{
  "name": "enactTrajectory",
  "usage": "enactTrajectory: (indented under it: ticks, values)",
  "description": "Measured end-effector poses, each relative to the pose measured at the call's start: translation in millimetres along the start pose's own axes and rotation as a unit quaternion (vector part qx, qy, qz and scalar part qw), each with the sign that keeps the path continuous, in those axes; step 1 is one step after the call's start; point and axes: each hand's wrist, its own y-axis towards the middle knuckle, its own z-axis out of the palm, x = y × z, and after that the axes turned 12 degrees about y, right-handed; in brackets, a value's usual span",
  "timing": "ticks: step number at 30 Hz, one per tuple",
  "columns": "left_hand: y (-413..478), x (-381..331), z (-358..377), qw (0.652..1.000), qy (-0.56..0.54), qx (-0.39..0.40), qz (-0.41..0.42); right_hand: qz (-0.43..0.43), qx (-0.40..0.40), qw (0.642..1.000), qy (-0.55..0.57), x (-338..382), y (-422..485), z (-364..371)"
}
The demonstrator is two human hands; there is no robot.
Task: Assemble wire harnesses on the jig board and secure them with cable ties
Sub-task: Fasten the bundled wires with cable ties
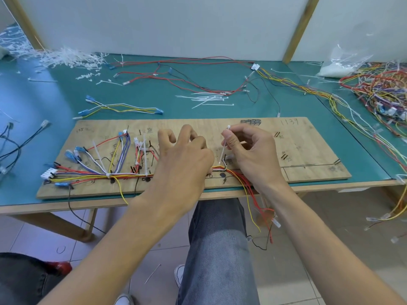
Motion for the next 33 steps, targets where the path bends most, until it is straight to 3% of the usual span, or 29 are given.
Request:
enactTrajectory:
  ticks: [12,19,24,28,33]
  values:
    - [-6.5,-5.2,10.7,0.999,0.03,-0.027,0.02,0.024,-0.001,0.996,0.083,-0.9,3.4,-2.8]
    - [-6.9,-5.8,13.0,0.999,0.023,-0.034,0.018,0.037,0.064,0.997,-0.011,-0.5,-0.7,-1.6]
    - [-11.9,-2.9,13.5,0.995,-0.034,-0.09,0.011,0.028,0.078,0.994,-0.078,3.2,-2.8,-2.0]
    - [-23.1,1.8,12.5,0.977,-0.12,-0.148,0.094,0.038,0.097,0.993,-0.063,7.0,-1.7,-6.3]
    - [-30.6,6.8,15.9,0.965,-0.177,-0.103,0.163,0.068,0.124,0.989,-0.04,11.4,-1.2,-11.4]
